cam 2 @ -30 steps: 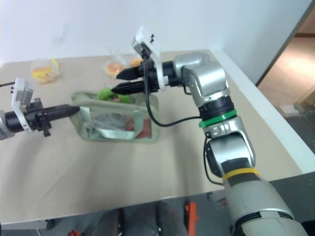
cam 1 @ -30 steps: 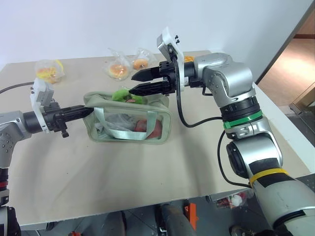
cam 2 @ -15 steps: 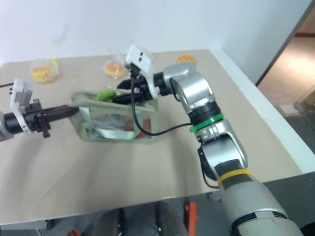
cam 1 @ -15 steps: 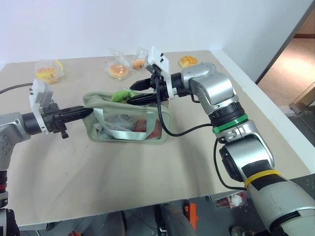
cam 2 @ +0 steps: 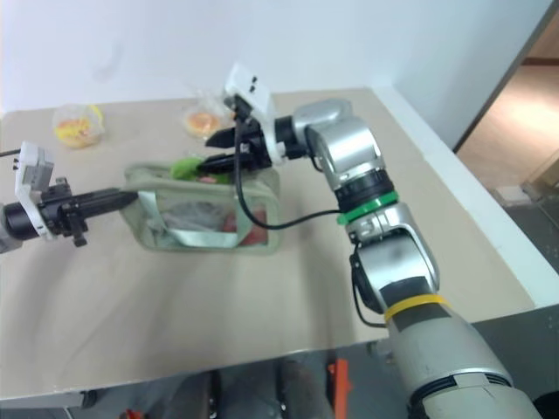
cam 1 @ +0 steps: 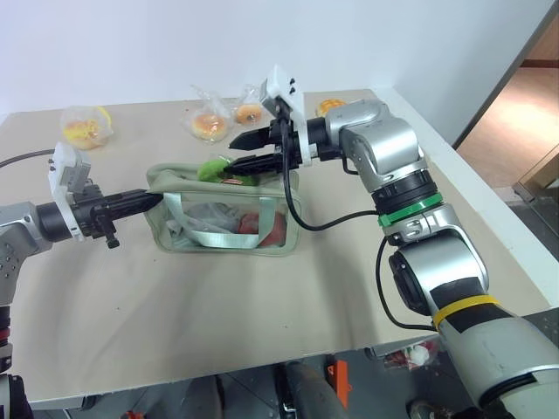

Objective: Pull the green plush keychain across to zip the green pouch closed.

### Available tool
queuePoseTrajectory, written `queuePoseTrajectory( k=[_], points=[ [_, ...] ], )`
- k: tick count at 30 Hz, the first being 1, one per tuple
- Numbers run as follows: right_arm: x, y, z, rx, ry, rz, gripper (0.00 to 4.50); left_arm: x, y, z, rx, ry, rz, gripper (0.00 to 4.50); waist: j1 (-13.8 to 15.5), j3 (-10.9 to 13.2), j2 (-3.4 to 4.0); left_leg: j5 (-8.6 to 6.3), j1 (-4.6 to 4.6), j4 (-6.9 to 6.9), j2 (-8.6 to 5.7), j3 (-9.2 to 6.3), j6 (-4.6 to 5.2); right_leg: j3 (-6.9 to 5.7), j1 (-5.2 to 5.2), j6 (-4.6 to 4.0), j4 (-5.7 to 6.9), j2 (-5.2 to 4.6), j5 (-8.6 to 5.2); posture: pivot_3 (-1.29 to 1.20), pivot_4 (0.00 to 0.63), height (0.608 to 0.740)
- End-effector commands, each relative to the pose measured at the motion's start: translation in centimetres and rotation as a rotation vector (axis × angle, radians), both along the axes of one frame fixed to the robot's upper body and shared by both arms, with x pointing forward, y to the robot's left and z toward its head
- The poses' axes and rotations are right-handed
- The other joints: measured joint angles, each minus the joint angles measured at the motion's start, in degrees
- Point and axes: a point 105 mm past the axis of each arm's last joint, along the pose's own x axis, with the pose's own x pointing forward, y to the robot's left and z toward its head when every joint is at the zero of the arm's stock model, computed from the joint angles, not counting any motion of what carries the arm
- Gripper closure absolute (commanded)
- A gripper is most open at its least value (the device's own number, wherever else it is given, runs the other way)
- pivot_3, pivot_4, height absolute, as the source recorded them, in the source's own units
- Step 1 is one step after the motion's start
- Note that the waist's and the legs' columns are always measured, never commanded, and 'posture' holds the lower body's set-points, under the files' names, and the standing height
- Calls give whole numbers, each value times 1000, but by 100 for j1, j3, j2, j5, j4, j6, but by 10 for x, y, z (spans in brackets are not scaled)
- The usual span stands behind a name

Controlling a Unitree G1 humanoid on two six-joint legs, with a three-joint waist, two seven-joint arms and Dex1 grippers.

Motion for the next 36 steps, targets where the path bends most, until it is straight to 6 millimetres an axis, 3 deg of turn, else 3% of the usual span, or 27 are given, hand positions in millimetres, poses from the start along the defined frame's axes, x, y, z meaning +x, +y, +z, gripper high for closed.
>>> queuePoseTrajectory(
  k=[1,14,23,24,30,31,36],
  points=[
    [-4,0,17,37,-29,20,1707,2,1,-2,1,12,9,4500,0,0,0,0,0,-1,0,0,0,0,0,0,0,0,0,0,150,740],
    [-5,6,-4,0,4,32,1707,2,3,1,-7,6,17,4500,0,0,0,0,2,-10,0,-1,0,0,-3,3,0,2,2,0,150,740],
    [-4,7,-2,2,-2,32,1707,2,4,-2,-12,13,29,4500,0,0,0,0,2,-12,0,-1,0,0,-4,2,0,2,1,0,150,740],
    [-3,7,-1,4,-1,28,2250,2,4,-2,-13,14,32,4500,-1,0,0,0,2,-13,0,-1,0,0,-4,2,0,2,1,0,150,740],
    [-2,7,-4,2,9,26,4269,2,5,-2,-24,13,40,4500,-1,0,0,0,3,-15,0,-1,0,0,-4,2,0,2,1,0,150,740],
    [-2,7,-4,2,10,23,4476,2,5,-2,-25,12,40,4500,-1,0,0,0,3,-16,0,-1,0,0,-4,2,0,2,1,0,150,740],
    [1,5,-7,-2,13,5,4476,2,4,-1,-32,12,40,4500,-1,0,0,0,3,-17,0,-1,0,0,-4,2,0,2,1,0,150,740]
  ],
)
